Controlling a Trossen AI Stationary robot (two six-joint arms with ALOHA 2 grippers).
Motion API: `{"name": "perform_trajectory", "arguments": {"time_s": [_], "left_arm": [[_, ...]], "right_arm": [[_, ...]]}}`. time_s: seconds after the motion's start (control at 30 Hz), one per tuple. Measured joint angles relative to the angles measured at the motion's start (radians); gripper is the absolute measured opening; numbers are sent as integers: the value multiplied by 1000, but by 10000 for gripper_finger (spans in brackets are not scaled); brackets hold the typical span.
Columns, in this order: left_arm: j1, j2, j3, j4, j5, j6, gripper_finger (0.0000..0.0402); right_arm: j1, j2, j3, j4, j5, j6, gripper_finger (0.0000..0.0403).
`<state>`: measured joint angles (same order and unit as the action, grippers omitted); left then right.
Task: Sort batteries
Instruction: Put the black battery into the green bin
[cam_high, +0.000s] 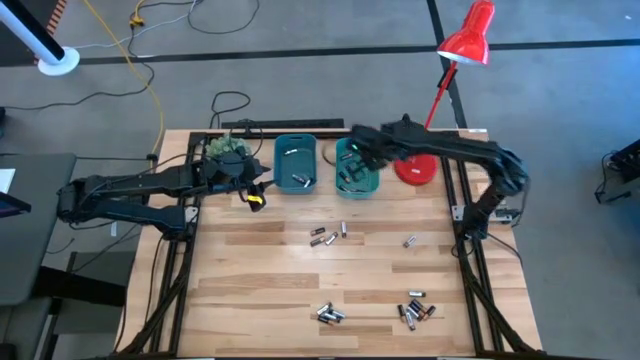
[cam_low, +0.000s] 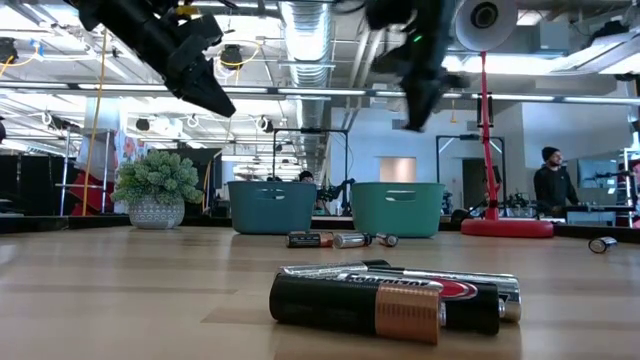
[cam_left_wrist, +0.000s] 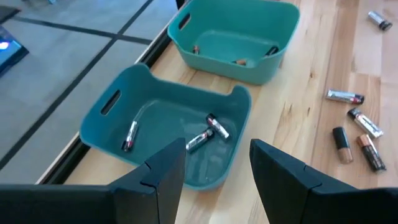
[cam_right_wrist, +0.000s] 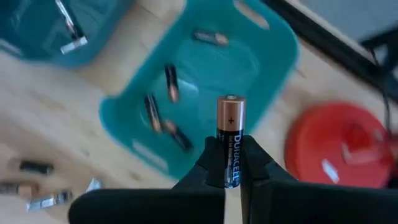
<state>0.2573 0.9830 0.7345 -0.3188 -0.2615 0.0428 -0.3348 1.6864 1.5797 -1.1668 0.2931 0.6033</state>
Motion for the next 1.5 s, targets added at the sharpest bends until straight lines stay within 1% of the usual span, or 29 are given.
{"name": "perform_trajectory", "arguments": {"time_s": [0.13,0.2,0.3,0.43,0.47,0.6,0.87,1.27,1.37,1.5], "left_arm": [[0,0,0,-16,-2,-1,173],[0,0,0,-16,-12,-1,173],[0,0,0,-16,-28,-1,173],[0,0,0,-31,-31,-1,173],[0,0,0,-36,-31,-1,173],[0,0,0,-50,-31,-10,173],[0,0,0,-59,-31,-31,173],[0,0,0,-59,-31,-49,173],[-1,0,0,-58,-32,-13,173],[-15,0,0,-57,-32,-1,173]], "right_arm": [[-97,139,81,53,-120,-110,11],[-136,207,110,59,-156,-137,11],[-175,295,136,54,-179,-170,11],[-206,401,141,72,-299,-208,11],[-210,425,141,75,-316,-209,11],[-210,474,141,71,-320,-209,22],[-203,473,141,121,-321,-187,66],[-204,448,140,102,-320,-194,135],[-204,400,140,96,-320,-195,140],[-201,296,140,97,-318,-212,135]]}}
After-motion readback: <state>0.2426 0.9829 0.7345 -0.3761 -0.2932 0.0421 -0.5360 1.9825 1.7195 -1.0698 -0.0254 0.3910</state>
